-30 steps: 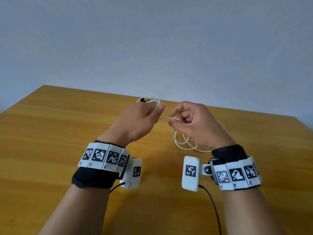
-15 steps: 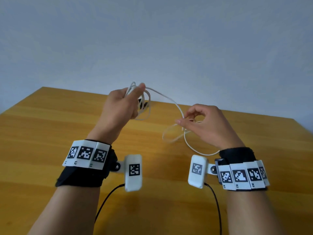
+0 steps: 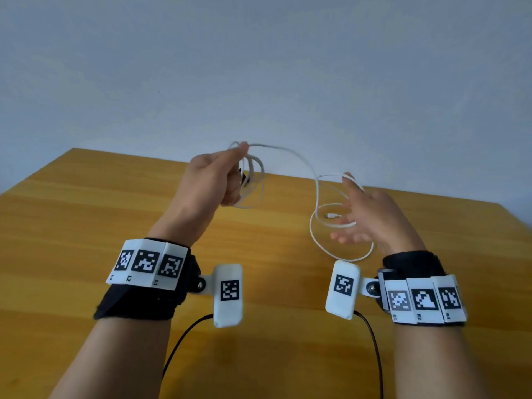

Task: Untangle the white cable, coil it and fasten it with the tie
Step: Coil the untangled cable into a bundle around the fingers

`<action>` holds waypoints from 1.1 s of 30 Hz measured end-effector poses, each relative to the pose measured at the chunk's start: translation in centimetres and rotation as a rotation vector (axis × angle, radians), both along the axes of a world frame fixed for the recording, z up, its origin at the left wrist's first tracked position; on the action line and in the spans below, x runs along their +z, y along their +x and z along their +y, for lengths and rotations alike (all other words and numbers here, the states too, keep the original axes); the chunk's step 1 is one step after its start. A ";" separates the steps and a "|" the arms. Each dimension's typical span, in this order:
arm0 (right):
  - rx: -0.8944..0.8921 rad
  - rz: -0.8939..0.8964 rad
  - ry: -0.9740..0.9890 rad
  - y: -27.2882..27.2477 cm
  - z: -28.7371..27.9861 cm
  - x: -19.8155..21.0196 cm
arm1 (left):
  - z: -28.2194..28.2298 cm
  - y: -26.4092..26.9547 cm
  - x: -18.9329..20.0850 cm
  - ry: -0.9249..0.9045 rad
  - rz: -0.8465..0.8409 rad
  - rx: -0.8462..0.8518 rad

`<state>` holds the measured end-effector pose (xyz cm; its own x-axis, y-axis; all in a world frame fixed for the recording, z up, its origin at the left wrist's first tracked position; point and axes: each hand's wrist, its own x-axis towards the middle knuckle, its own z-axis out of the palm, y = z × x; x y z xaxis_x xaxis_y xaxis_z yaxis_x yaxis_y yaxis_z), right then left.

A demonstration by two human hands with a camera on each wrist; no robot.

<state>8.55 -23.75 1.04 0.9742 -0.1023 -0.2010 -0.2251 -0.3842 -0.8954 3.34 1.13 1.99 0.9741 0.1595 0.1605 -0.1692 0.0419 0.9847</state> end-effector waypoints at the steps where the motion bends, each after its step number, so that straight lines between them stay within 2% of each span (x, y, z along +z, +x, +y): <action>1: -0.013 -0.014 0.095 0.1 0.2 0.0 | -0.2 0.0 -0.1 0.025 0.022 -0.043; 7: -0.137 -0.139 0.818 0.3 0.5 0.9 | -0.4 0.1 -0.3 0.002 0.119 -0.247; 9: -0.135 -0.176 0.941 0.3 0.5 1.1 | -0.4 0.1 -0.2 -0.028 0.135 -0.292; 11: -0.104 -0.216 0.831 0.4 0.6 1.0 | -0.5 0.0 -0.1 -0.035 0.145 -0.330; 14: -0.048 -0.342 0.417 -0.2 1.0 0.8 | -0.5 0.0 -0.2 -0.041 0.154 -0.368; 16: 0.009 -0.438 0.262 -0.9 1.4 0.9 | -0.4 0.1 -0.3 -0.043 0.165 -0.387; 20: 0.064 -0.588 0.234 -1.5 2.1 0.9 | -0.5 0.1 -0.3 0.001 0.175 -0.421; 23: 0.168 -0.758 0.063 -1.2 2.3 0.2 | -0.5 0.1 -0.5 0.120 0.149 -0.433; 25: 0.273 -0.811 -0.038 -1.0 2.3 -0.2 | -0.5 0.1 -0.7 0.191 0.132 -0.452; 28: 0.403 -0.782 -0.143 -0.7 2.5 -0.5 | -0.5 0.0 -0.7 0.212 0.126 -0.532; 31: 0.398 -0.689 -0.391 -0.4 2.7 -1.0 | -0.5 -0.3 -0.5 0.169 0.116 -0.596; 33: 0.406 -0.595 -0.468 -0.1 2.6 -1.4 | -0.5 -0.4 -0.2 0.069 0.106 -0.594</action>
